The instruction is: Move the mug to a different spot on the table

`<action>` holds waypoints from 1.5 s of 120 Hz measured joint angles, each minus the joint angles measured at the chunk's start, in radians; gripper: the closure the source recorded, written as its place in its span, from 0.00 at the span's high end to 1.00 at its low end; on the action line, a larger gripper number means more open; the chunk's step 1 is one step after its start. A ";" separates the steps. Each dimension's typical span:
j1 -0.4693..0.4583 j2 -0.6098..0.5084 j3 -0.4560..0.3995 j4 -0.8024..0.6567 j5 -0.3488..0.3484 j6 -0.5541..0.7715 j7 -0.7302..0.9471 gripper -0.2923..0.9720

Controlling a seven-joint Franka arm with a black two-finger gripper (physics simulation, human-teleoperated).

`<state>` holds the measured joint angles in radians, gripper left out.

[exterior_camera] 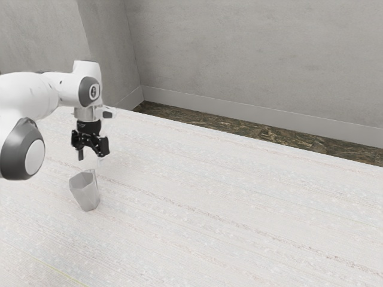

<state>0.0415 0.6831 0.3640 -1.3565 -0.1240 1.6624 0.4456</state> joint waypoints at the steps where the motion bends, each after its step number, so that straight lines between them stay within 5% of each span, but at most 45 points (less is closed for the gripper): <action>1: 0.001 0.000 0.000 -0.002 0.000 0.003 -0.001 0.77; 73: 0.007 -0.007 0.001 -0.155 -0.078 0.144 -0.032 0.77; 180: -0.008 -0.054 0.001 -0.264 -0.089 0.197 -0.030 0.77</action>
<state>0.0336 0.6288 0.3650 -1.6209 -0.2134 1.8596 0.4153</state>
